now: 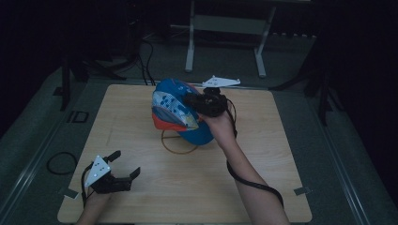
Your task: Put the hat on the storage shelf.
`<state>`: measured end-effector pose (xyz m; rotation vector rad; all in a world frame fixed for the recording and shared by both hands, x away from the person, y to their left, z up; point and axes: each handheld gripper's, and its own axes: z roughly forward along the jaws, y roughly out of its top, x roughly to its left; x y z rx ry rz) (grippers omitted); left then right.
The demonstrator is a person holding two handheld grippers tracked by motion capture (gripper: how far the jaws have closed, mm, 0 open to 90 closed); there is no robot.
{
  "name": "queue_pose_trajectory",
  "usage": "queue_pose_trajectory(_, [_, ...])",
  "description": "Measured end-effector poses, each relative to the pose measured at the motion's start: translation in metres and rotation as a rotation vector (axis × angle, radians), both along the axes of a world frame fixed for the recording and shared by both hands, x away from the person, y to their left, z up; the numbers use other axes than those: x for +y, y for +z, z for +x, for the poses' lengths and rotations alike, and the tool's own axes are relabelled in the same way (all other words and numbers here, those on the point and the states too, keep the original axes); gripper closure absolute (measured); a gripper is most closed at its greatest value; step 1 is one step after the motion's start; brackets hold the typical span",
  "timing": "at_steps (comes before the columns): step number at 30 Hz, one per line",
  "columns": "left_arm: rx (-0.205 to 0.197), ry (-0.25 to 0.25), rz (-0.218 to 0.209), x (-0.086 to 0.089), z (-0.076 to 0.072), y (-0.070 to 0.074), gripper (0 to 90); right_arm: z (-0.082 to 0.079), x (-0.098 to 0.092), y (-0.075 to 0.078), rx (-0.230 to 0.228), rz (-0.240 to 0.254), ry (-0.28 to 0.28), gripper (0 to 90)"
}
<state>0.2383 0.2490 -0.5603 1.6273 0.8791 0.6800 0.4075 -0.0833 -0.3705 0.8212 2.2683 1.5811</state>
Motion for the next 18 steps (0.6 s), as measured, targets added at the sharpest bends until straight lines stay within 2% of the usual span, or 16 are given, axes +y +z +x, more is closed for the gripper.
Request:
queue_pose_trajectory(3, [-0.001, -0.002, 0.002, 0.000, 0.000, 0.000, 1.9, -0.001, -0.003, -0.006, 0.003, 0.001, 0.001, 68.4])
queue_pose_trajectory(9, [0.000, -0.001, 0.007, -0.001, 0.000, -0.001, 1.9, 0.002, -0.007, -0.017, 0.026, -0.003, -0.011, 68.4])
queue_pose_trajectory(15, [-0.002, 0.004, 0.001, 0.000, 0.000, -0.001, 1.9, 0.003, -0.010, -0.019, 0.027, 0.007, -0.017, 68.5])
queue_pose_trajectory(18, [-0.004, 0.006, 0.004, 0.001, 0.000, 0.000, 1.9, -0.001, -0.011, -0.018, 0.014, 0.008, -0.009, 61.9])
